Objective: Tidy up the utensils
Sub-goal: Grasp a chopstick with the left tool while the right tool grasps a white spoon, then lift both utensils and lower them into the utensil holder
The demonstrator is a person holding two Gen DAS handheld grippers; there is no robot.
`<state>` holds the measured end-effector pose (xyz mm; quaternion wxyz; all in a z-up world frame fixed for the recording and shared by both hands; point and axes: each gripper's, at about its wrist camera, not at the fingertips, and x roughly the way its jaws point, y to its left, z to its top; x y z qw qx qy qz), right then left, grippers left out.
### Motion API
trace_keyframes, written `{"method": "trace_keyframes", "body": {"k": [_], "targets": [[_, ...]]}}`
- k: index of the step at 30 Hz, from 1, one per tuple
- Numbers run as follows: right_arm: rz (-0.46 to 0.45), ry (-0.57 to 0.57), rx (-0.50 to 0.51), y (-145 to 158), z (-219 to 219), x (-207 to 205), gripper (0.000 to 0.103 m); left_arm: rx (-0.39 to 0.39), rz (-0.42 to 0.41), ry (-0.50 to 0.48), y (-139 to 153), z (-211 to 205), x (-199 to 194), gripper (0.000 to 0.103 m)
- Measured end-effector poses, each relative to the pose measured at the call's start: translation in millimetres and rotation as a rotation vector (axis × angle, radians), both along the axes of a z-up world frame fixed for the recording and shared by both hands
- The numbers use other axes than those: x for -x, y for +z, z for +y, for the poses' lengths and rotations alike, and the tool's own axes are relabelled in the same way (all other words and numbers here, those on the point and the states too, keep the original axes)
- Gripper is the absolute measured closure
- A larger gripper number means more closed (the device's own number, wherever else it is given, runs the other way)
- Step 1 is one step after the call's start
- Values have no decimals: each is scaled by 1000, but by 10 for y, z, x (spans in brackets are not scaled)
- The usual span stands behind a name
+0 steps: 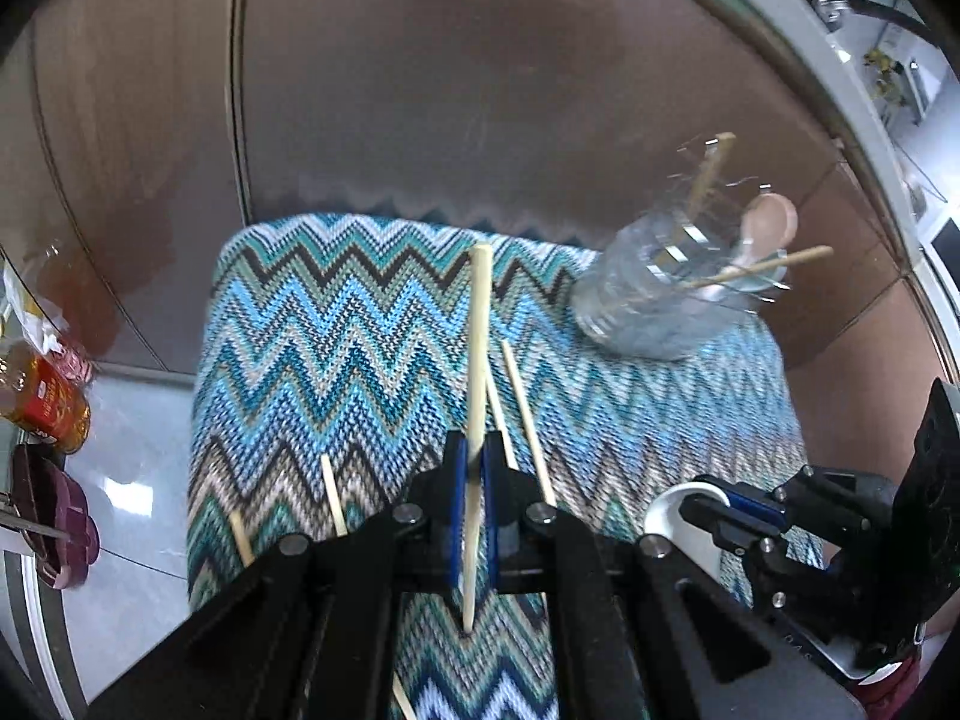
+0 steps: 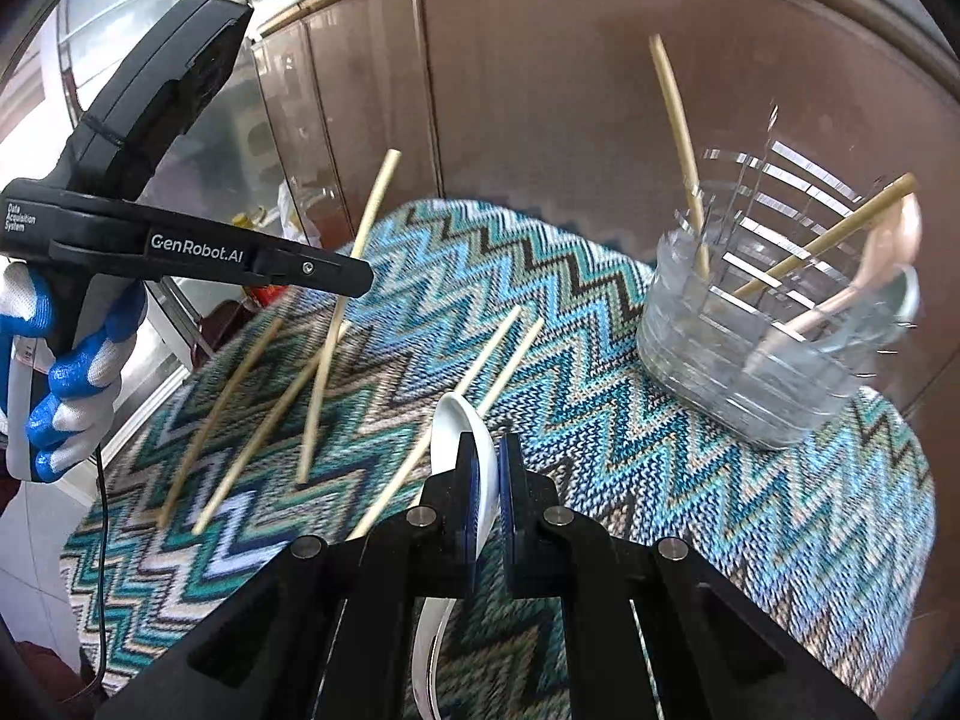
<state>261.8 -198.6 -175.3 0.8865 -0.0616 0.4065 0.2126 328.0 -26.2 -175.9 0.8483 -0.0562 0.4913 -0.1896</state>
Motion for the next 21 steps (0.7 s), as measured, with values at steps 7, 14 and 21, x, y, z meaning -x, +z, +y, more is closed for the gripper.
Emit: {"method": "trace_keyframes", "body": {"k": [7,14,21], "targets": [[-107,-38,-28,333,-42,519,97,44,-91,-17,384,-76,470,98],[-151,-109,-57,423,-283,808,97,51,-158,-39,665,-203,719,98],[-242,-216,-101,586,-640,924,97,73,-218,-50,898,-321,820,98]]}}
